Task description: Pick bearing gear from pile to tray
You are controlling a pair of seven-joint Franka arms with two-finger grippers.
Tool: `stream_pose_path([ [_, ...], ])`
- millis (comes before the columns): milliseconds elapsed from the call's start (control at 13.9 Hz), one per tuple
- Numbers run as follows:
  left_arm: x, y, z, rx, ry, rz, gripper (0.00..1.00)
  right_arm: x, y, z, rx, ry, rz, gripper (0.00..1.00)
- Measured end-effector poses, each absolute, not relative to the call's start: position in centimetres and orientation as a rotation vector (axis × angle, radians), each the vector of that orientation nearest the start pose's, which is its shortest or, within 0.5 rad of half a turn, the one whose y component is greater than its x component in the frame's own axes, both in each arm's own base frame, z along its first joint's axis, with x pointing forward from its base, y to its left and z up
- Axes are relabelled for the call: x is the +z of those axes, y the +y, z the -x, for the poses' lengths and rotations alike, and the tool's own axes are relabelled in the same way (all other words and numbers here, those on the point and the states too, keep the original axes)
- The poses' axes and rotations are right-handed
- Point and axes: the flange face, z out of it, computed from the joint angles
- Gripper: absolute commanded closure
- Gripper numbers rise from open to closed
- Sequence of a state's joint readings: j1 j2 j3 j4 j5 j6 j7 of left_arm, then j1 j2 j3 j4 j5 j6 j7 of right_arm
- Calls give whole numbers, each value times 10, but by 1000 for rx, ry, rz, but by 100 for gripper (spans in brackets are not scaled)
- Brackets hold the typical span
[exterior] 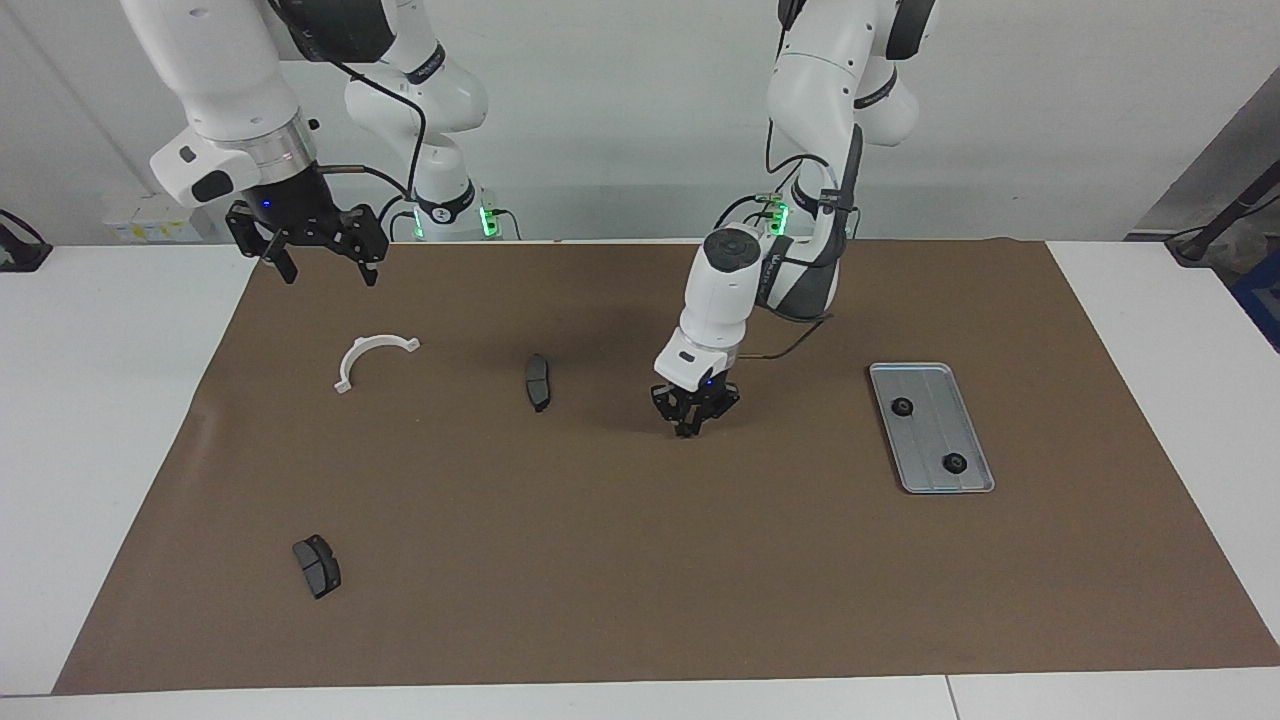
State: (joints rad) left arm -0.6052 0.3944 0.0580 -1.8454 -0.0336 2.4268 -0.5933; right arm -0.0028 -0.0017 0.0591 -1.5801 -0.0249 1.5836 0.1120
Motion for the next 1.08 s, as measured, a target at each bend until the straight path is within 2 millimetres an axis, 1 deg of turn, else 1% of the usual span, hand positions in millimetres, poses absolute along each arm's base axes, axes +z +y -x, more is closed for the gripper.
stream_pose_path([
  [72,344,-322,-578,-247,-125,3223,100,621,30,-554,-8,83,3165,0],
  [144,355,-293,-597,-241,-137,3212,100,620,32,-554,0,77,3165,0],
  [216,363,-264,-611,-233,-141,3202,100,619,34,-553,11,74,3166,0],
  [360,374,-199,-629,-190,-110,3180,100,615,34,-553,26,73,3166,0],
  [504,383,-134,-637,-121,-18,3163,100,610,36,-553,43,66,3167,0],
  [648,387,-77,-636,-44,107,3151,100,608,38,-554,50,62,3167,0],
  [720,386,-53,-634,-15,169,3148,100,607,37,-555,52,65,3167,0],
  [864,376,-6,-622,45,297,3142,100,607,32,-555,53,77,3166,0],
  [936,369,13,-614,73,351,3140,98,607,31,-555,53,81,3166,0],
  [1080,354,43,-597,114,422,3140,79,607,32,-555,53,77,3166,0],
])
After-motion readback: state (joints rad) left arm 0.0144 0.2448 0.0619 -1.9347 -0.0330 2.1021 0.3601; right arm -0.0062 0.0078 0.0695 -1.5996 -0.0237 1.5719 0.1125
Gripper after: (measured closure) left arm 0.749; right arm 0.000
